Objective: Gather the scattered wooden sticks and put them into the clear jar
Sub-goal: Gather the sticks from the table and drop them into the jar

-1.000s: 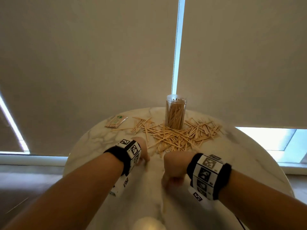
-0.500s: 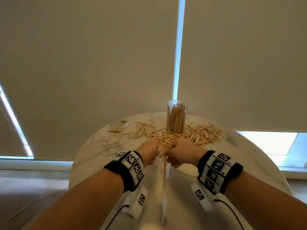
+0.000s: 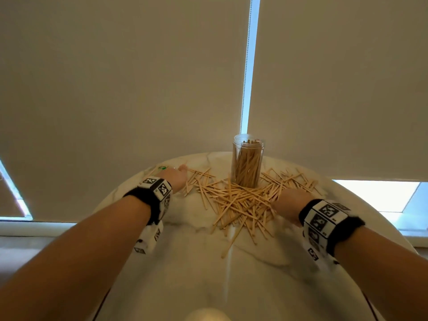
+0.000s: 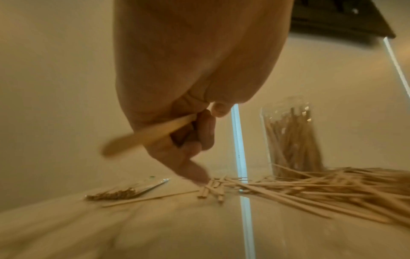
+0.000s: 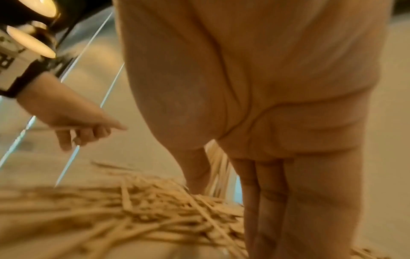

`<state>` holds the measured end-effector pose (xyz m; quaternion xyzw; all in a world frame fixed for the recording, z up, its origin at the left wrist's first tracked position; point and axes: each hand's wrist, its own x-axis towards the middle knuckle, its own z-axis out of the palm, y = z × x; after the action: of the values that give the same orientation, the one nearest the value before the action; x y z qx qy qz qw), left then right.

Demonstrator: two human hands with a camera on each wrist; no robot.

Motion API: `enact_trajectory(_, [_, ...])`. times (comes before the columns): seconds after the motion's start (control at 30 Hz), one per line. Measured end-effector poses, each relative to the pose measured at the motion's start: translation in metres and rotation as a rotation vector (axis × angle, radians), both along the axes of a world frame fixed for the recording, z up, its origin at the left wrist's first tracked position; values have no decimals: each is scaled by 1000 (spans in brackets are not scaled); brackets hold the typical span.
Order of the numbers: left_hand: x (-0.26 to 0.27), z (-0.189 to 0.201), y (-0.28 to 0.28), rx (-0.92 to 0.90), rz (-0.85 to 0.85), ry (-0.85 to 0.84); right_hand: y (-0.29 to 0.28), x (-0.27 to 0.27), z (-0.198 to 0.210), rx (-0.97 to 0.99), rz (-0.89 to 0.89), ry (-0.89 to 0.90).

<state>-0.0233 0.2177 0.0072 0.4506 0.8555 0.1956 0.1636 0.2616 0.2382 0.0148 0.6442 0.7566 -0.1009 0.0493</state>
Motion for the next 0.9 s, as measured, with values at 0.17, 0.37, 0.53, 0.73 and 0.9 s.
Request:
enact_trajectory(0.17, [-19,-7,44,-115,-93,165,22,-11,-9,-65,60,-134])
enact_trajectory(0.37, [-6,-19,70,-212,-185,250,35,-51,-22,-53,127,-269])
enact_trajectory(0.53, [14,-21,65,-194,-245,157,24,-66,-22,-52,216,-285])
enact_trajectory(0.73, [47,-18,25,-159,-301,106,8,-53,-6,-117,285,-254])
enact_trajectory(0.9, [76,-19,-14,-144,-310,90,-21,-41,5,-150,256,-235])
